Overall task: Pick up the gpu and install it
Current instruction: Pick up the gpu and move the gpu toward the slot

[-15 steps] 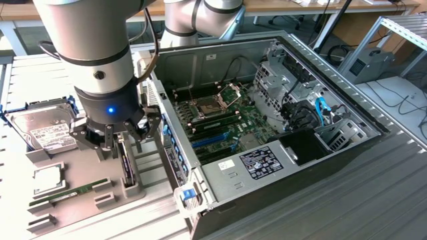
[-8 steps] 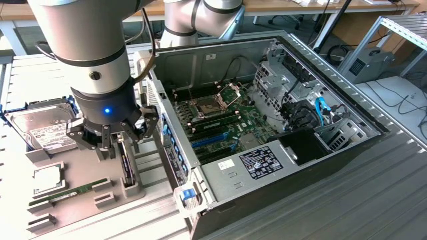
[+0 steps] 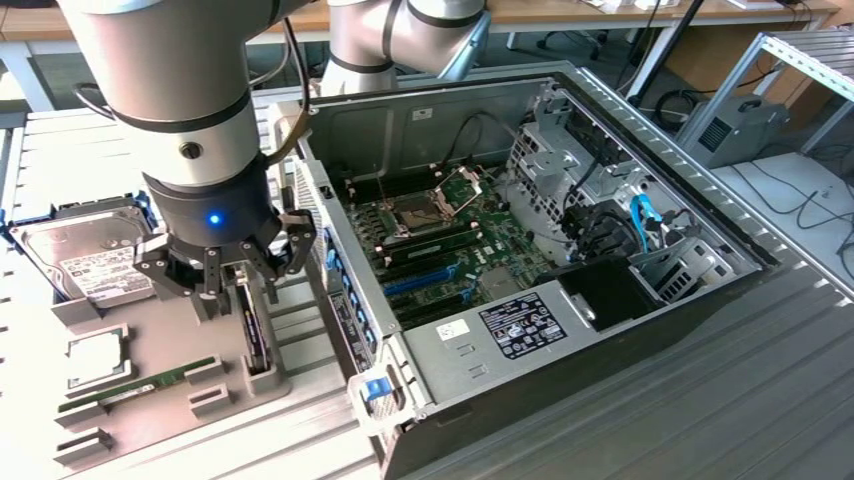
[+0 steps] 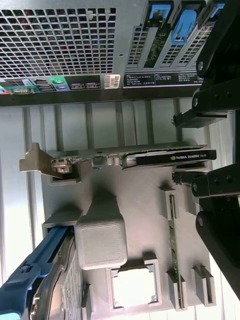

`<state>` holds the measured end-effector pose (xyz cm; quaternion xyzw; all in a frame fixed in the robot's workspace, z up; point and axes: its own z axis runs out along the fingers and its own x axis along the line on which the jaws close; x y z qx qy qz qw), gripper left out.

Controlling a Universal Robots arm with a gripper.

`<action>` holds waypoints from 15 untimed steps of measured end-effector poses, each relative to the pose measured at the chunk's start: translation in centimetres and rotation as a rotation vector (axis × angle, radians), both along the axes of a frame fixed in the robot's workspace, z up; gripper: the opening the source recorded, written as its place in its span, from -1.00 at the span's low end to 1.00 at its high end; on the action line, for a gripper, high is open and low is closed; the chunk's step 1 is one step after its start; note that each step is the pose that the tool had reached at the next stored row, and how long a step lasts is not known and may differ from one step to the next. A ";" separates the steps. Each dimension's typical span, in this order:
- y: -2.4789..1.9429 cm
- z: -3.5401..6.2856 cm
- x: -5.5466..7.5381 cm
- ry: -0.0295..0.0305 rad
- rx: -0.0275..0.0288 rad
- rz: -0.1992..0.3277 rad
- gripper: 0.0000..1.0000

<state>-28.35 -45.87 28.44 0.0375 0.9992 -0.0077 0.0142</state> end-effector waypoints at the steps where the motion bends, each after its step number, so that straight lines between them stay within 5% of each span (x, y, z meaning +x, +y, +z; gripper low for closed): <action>1: 0.05 -0.02 0.0 0.0001 -0.0001 0.000 -0.04; 15: 0.43 -0.87 -0.1 0.0001 -0.0001 0.000 -0.04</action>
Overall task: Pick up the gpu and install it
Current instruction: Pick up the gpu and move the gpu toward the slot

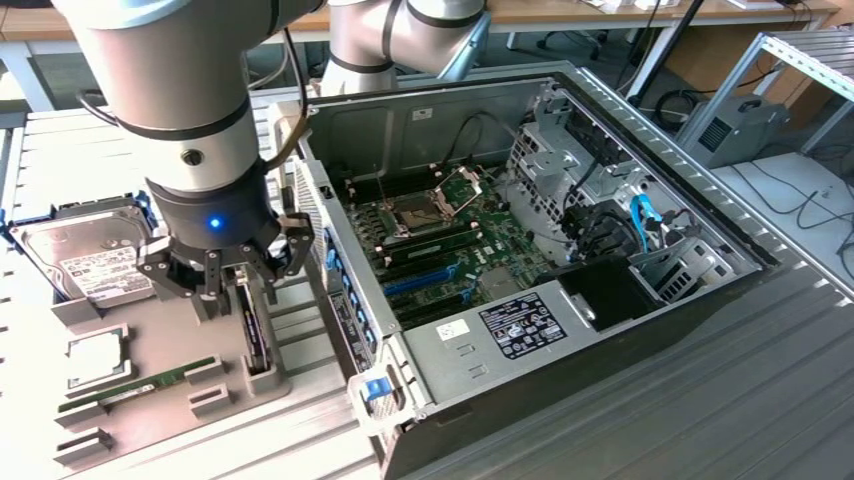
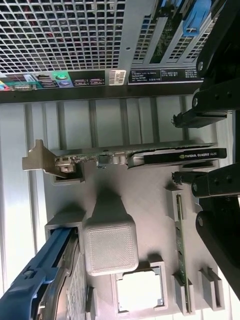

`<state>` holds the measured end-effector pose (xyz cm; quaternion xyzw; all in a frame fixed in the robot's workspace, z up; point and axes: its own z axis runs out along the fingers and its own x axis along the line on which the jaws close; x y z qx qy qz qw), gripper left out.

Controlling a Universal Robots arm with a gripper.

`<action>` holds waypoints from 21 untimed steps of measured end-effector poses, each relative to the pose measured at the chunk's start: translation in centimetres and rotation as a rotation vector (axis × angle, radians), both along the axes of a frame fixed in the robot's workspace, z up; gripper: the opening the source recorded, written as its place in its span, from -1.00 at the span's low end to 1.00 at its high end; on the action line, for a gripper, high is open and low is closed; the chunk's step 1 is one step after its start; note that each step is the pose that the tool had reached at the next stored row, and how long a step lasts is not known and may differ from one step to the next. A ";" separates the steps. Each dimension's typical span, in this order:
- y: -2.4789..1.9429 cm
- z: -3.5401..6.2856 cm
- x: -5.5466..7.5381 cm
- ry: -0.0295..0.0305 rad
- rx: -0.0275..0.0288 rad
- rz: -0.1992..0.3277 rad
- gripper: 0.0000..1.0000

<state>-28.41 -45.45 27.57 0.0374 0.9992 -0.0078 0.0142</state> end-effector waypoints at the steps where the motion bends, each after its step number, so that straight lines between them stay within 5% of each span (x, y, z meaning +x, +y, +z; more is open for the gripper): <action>1: 0.02 -0.05 0.0 0.0001 -0.0001 0.000 -0.04; 15: 0.06 -0.64 -0.2 0.0000 0.0000 0.000 -0.04; 21: 0.93 -0.82 -0.2 0.0000 0.0000 0.000 -0.04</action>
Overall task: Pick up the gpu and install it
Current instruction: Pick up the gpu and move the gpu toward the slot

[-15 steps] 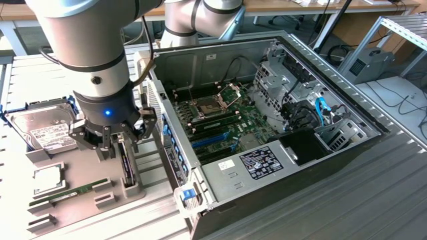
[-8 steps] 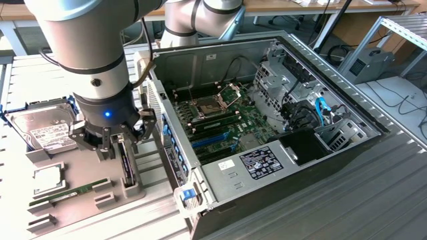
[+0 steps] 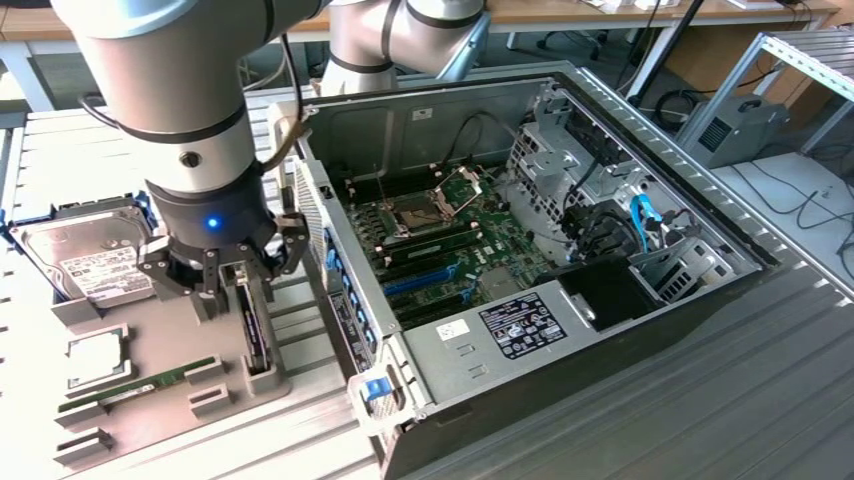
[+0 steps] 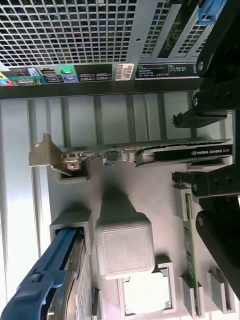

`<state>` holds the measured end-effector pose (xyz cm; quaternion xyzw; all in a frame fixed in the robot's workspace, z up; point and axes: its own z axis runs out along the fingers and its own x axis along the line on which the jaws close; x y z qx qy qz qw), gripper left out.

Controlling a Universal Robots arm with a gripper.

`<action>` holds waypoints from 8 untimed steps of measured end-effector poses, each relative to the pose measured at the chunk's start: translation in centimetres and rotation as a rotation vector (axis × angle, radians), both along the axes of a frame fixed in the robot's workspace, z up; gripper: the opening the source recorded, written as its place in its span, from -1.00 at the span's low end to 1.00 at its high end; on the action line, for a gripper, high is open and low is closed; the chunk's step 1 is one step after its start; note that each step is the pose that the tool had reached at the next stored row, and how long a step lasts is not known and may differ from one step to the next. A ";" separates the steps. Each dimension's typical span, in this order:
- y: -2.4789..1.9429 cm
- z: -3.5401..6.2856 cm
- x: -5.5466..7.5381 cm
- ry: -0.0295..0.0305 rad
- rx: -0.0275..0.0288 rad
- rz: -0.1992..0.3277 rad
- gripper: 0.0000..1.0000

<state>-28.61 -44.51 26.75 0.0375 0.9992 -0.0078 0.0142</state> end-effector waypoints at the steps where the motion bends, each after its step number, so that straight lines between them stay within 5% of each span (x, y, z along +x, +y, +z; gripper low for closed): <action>1: 0.13 -0.02 0.0 0.0000 0.0000 0.000 -0.04; 8: 0.75 -0.22 0.0 -0.0002 0.0002 0.000 -0.04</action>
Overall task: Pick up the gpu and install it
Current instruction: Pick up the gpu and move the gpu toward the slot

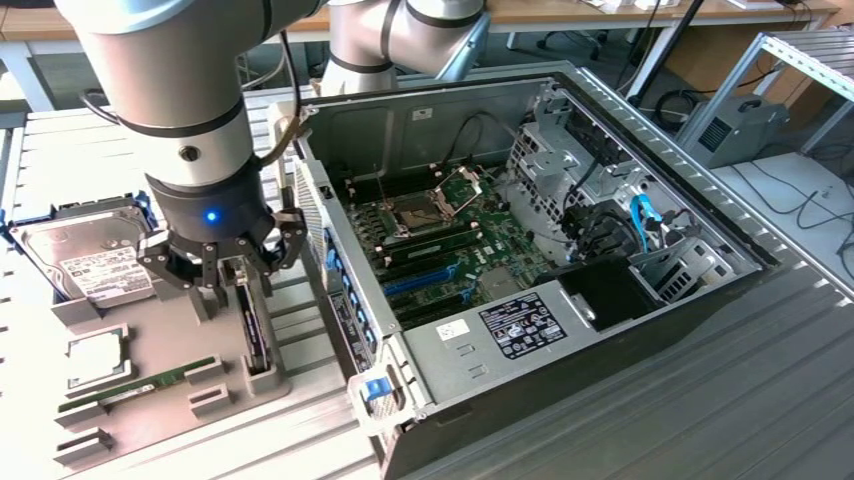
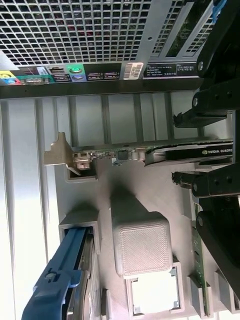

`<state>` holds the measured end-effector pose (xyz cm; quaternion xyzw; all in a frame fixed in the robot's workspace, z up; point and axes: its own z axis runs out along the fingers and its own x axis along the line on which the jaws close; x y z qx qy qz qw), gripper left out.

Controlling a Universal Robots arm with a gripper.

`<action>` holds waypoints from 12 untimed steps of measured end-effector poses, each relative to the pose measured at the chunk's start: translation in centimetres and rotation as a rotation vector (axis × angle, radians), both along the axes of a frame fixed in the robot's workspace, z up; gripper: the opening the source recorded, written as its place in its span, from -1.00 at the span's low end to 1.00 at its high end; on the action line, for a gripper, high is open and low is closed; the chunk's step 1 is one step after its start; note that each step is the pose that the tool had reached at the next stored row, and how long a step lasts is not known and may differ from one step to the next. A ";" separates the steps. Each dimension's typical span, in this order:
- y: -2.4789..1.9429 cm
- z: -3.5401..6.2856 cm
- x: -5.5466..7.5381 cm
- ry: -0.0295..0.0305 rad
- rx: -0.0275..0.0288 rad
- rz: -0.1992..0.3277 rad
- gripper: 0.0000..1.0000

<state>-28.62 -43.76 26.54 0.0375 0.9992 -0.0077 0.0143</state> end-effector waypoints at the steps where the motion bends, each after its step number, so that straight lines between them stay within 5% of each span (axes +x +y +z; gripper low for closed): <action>1: 0.09 -0.05 0.0 0.0003 -0.0002 0.000 -0.04; 12: 1.01 -0.57 -0.1 0.0002 -0.0002 0.000 -0.04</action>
